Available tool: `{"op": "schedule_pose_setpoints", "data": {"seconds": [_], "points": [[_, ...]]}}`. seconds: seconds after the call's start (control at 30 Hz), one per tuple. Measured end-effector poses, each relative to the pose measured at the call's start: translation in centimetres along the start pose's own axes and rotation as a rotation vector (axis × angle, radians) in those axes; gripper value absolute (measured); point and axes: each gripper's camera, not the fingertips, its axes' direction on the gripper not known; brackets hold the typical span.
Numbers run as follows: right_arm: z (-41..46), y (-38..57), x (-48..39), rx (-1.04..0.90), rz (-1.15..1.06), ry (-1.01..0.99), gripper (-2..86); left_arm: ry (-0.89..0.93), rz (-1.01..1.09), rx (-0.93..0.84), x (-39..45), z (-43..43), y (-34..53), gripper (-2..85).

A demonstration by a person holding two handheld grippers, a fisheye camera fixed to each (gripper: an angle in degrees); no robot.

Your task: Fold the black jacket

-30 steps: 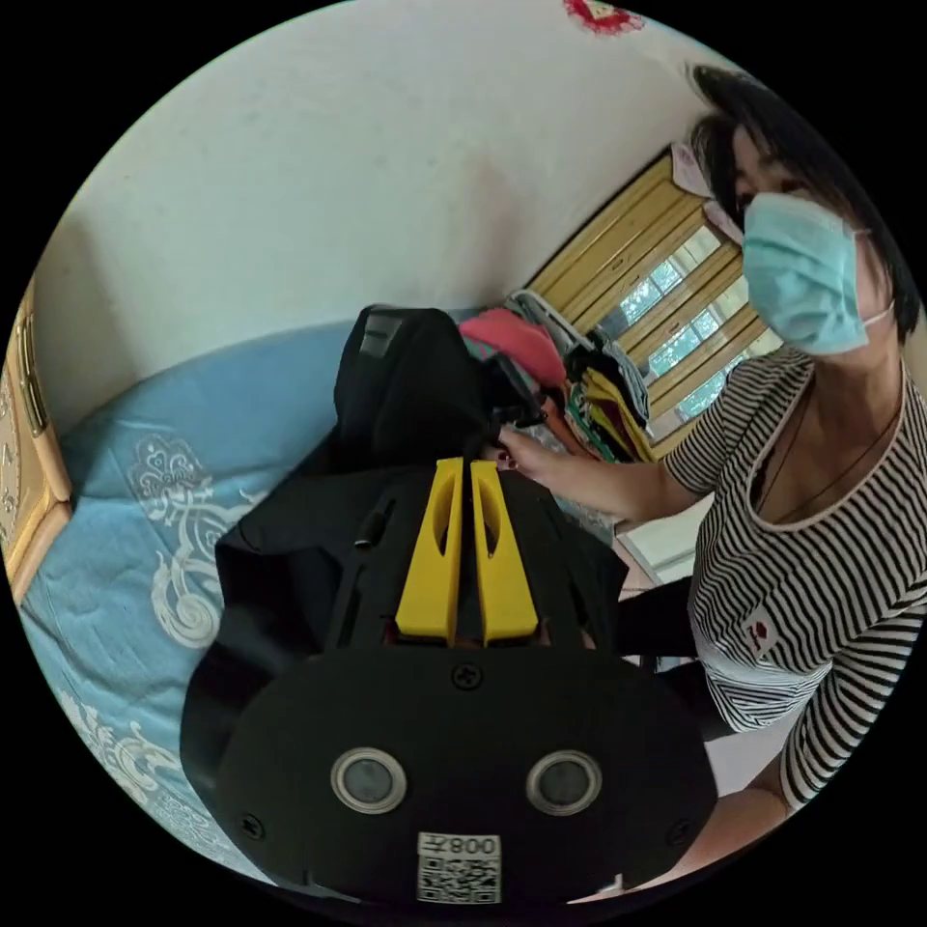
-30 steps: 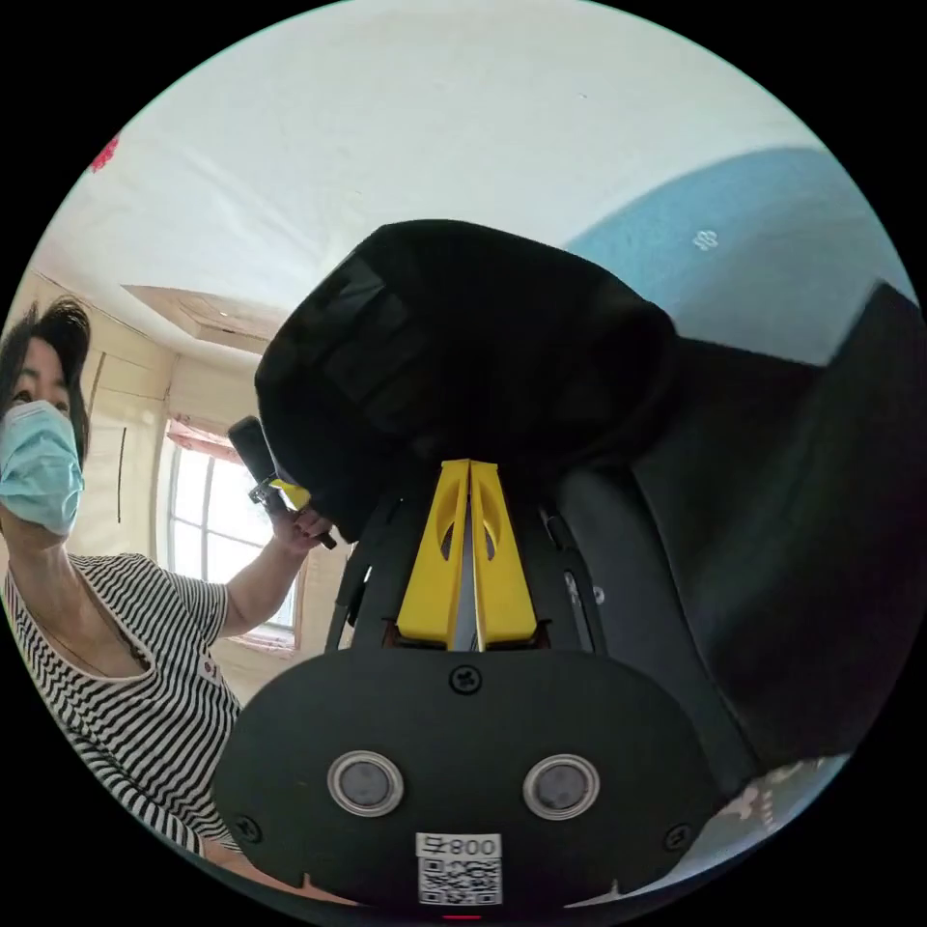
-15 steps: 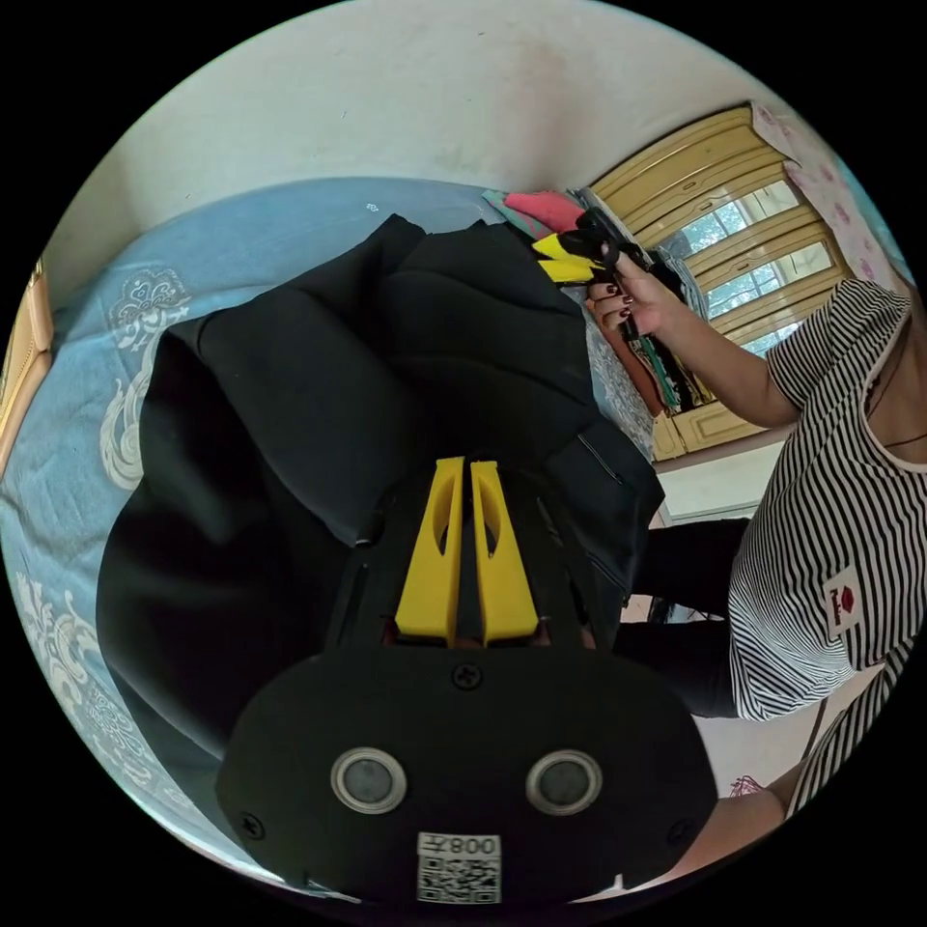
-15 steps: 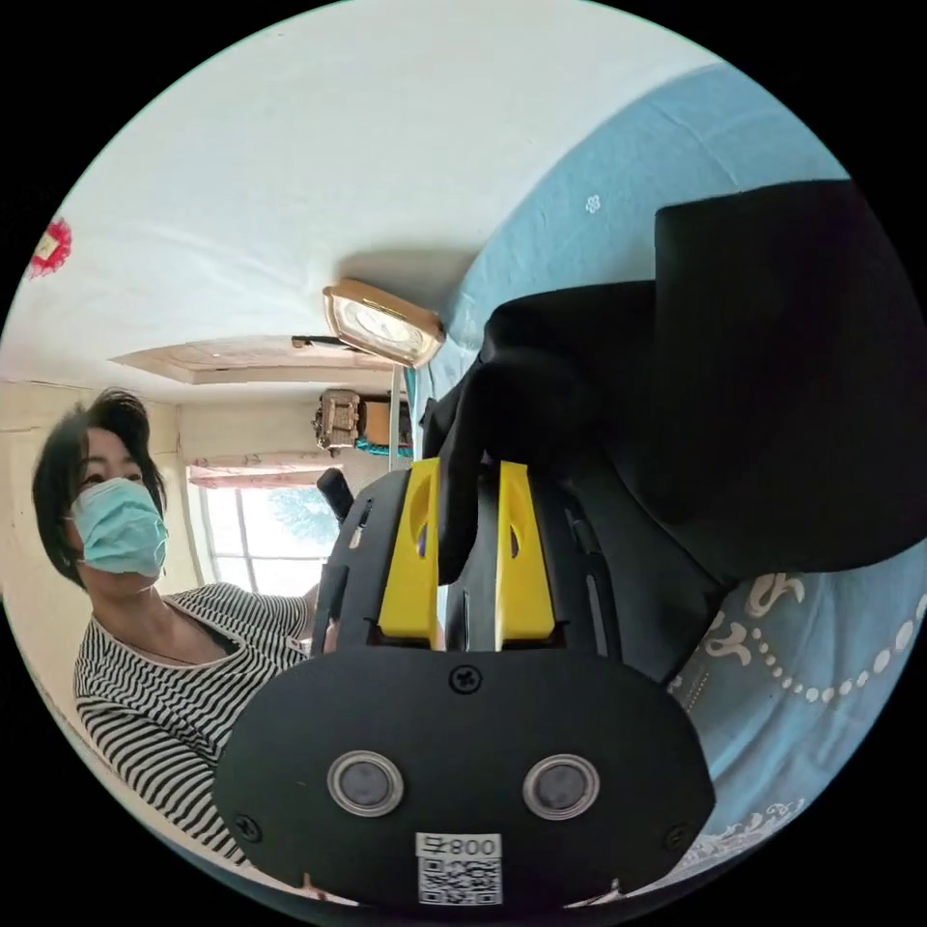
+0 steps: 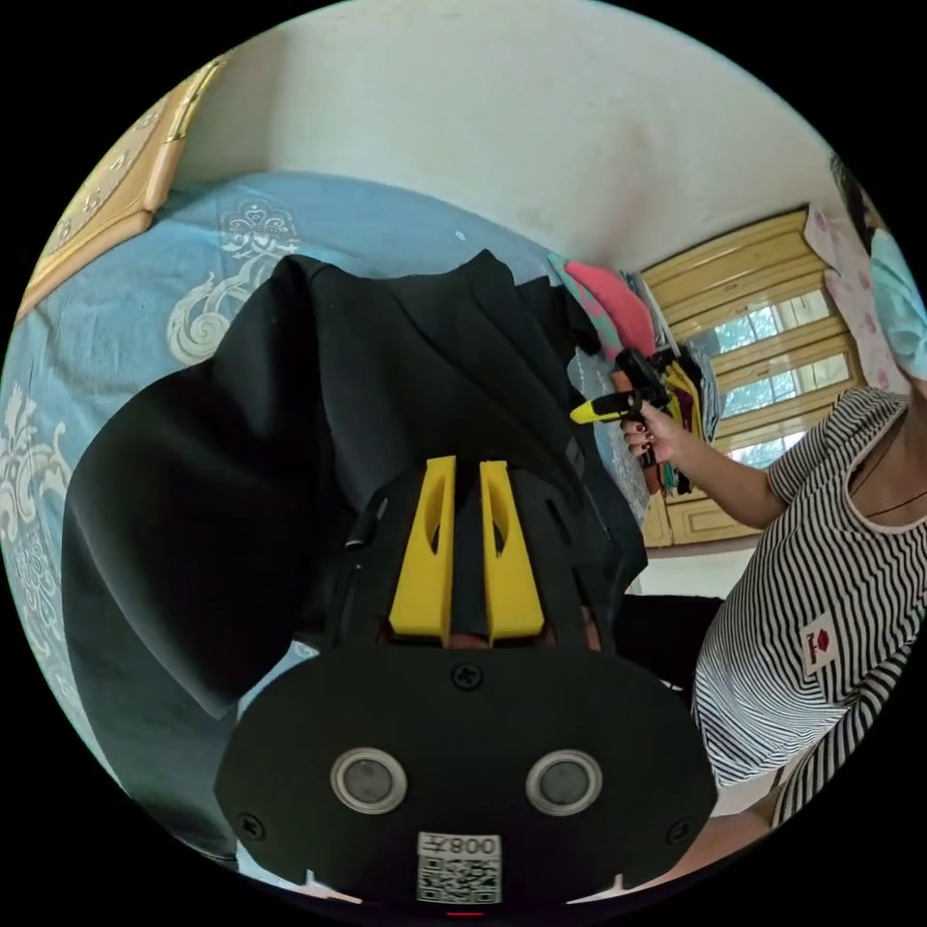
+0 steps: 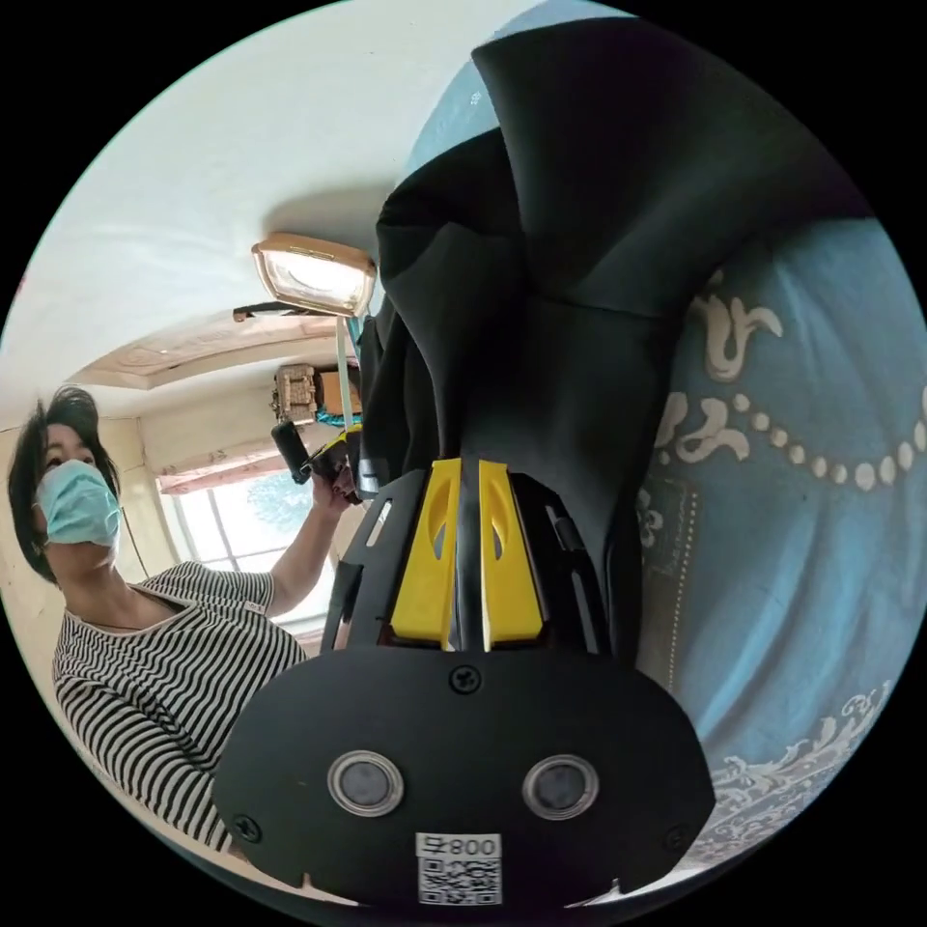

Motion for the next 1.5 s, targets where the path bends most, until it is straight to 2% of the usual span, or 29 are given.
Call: {"op": "schedule_pose_setpoints", "data": {"seconds": [0.13,0.23,0.37,0.43,0.5,0.57,0.7,0.8,0.93,1.1,1.23,1.3,1.37,1.5], "points": [[-4.6,-3.9,-5.8,0.117,-0.194,0.077,7.7,0.062,-0.120,0.200,-2.2,-1.7,1.1,8.6],[-5.2,-8.9,-10.4,0.131,-0.326,0.189,8.8,0.138,-0.163,0.312,-3.4,-2.1,1.9,9.5],[-3.9,-14.5,-13.2,0.054,-0.381,0.246,9.2,0.149,-0.171,0.298,-3.4,-1.6,3.0,9.7],[-3.4,-16.5,-13.9,0.030,-0.375,0.287,9.5,0.047,-0.154,0.140,-2.9,-0.4,3.5,9.8],[-3.7,-17.2,-14.2,0.035,-0.365,0.280,9.8,-0.025,-0.154,0.064,-2.5,0.2,4.3,9.8],[-4.6,-17.3,-14.7,0.056,-0.361,0.283,10.1,-0.045,-0.163,0.085,-2.2,-0.3,5.1,9.9],[-6.2,-18.0,-16.2,0.074,-0.369,0.301,10.5,-0.028,-0.215,0.262,-2.8,-1.8,6.3,11.1],[-5.9,-19.2,-17.4,0.024,-0.381,0.345,9.0,-0.028,-0.233,0.244,-4.1,-0.2,4.3,11.1],[-6.7,-20.9,-19.1,-0.008,-0.360,0.431,3.3,-0.031,-0.327,0.148,-5.8,3.6,1.4,4.2],[-10.2,-22.8,-23.7,0.017,-0.453,0.504,1.4,-0.149,-0.240,0.246,-3.3,2.7,-0.2,2.2],[-11.1,-25.4,-24.2,-0.022,-0.410,0.533,1.3,-0.222,-0.247,0.174,-3.1,5.0,-1.2,2.7],[-12.3,-25.4,-24.9,-0.021,-0.418,0.527,1.4,-0.215,-0.282,0.197,-3.2,5.4,-0.9,3.1],[-14.1,-24.6,-25.9,0.003,-0.425,0.533,1.3,-0.163,-0.286,0.269,-2.6,5.0,-0.2,3.6],[-20.5,-19.8,-28.3,0.166,-0.434,0.578,0.4,-0.155,-0.291,0.387,0.6,4.3,2.0,3.0]]}}
